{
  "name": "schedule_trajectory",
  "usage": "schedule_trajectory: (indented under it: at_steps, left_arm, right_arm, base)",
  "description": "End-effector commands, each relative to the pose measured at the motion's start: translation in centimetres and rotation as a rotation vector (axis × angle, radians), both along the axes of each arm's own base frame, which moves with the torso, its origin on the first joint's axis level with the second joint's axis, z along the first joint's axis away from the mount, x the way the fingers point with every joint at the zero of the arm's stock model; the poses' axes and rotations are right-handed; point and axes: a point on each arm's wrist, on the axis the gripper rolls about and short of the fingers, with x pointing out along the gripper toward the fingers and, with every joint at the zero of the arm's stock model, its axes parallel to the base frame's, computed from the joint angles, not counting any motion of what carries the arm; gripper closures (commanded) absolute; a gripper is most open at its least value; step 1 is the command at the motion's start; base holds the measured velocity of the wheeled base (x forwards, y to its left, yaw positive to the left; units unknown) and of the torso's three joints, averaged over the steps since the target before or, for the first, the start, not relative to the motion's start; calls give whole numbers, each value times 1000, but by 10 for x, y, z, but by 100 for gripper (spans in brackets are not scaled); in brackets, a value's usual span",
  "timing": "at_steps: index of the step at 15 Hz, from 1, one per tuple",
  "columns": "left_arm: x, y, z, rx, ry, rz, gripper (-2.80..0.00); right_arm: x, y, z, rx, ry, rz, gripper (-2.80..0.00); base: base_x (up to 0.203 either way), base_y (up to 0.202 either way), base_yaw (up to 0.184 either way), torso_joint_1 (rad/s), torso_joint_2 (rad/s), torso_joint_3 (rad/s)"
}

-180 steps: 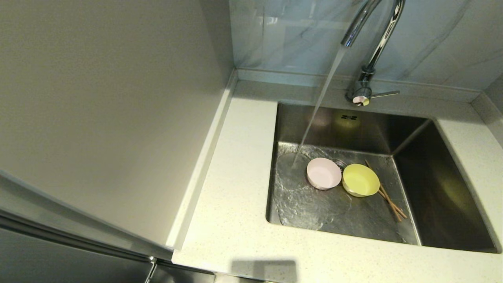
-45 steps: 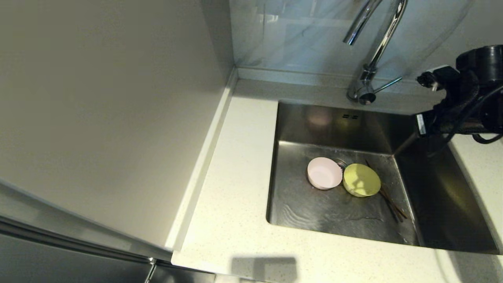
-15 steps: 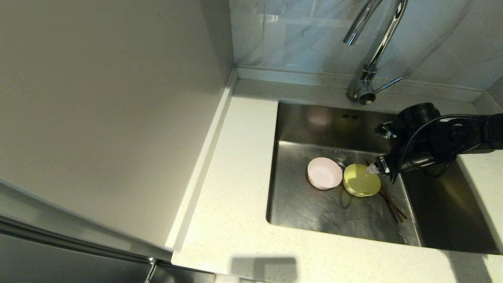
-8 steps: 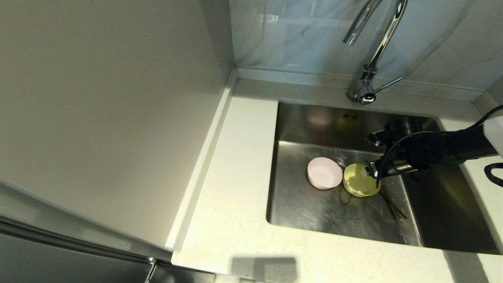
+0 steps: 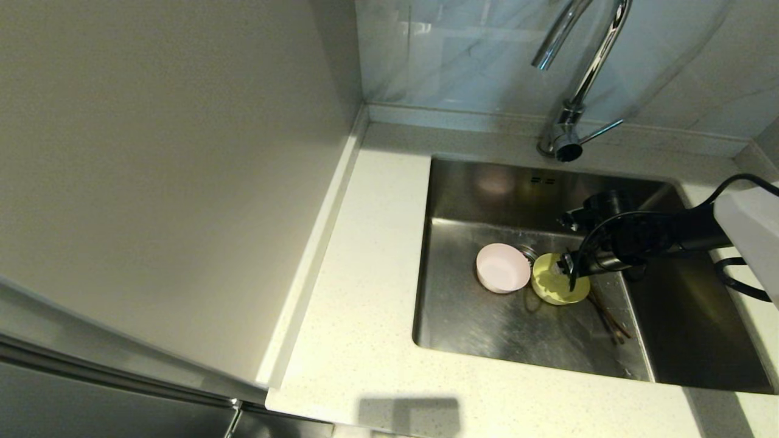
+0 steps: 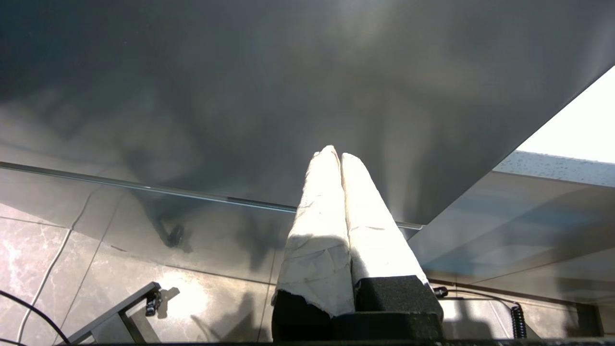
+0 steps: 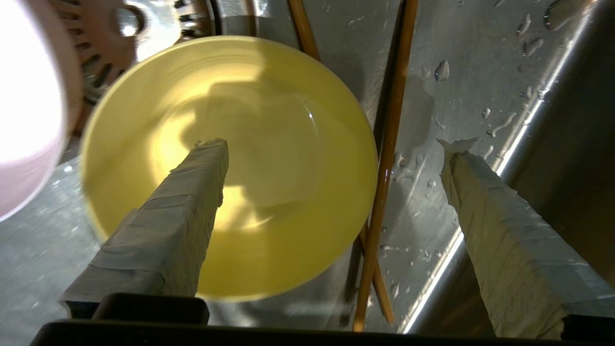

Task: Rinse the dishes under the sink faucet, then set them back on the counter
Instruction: Put a bowl back to the table from the sink

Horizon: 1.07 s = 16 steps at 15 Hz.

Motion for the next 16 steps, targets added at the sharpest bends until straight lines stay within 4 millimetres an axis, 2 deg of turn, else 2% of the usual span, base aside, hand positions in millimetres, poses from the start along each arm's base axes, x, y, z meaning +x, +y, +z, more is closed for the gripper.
schedule_trajectory:
  at_steps: [1,11,12,16]
  left_arm:
    - [0,0,0,-1,-3,1,0]
    - [0,0,0,-1,-3,1,0]
    - [0,0,0,-1,-3,1,0]
    - [0,0,0,-1,-3,1,0]
  right_arm:
    - [4,-3,-12,-1,21,-5,-280]
    - [14,-11,-24,-16,29,-6,-277]
    - [14,-11,-24,-16,28,-5,0]
    - [15,-12,-20,-14,12,-4,0]
  base:
    - [0,0,0,0,0,0]
    - [0,0,0,0,0,0]
    - [0,0,0,0,0,0]
    - [0,0,0,0,0,0]
